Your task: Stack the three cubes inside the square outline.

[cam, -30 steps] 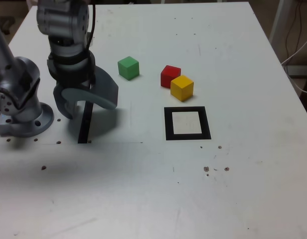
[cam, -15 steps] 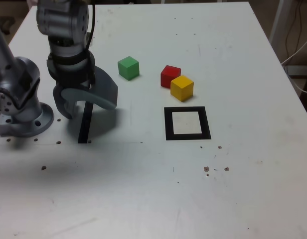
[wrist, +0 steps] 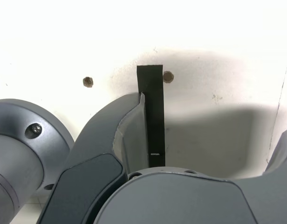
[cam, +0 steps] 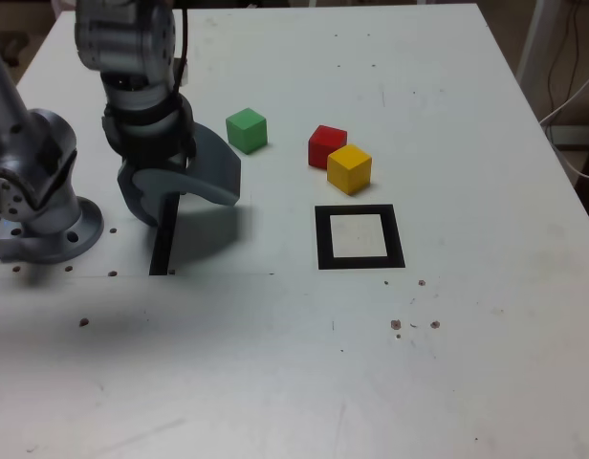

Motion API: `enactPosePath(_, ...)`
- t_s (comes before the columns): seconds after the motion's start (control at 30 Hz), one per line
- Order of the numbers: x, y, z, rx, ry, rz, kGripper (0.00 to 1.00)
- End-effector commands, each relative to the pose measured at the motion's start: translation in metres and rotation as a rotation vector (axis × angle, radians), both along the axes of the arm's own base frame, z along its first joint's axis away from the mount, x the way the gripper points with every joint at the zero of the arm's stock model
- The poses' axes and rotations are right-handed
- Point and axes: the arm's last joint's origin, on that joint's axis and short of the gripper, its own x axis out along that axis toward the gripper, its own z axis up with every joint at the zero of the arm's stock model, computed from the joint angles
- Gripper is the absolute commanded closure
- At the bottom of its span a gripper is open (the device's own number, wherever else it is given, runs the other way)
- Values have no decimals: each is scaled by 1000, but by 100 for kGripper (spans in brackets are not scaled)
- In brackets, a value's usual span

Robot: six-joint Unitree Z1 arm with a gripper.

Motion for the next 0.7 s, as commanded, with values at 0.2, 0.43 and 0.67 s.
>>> enactPosePath(0.2,12,0,7,26,-24,8,0)
enactPosePath(0.43,52,-6,31,9,-131,11,0)
enactPosePath(0.67,73,-4,57,7,-89,32,0)
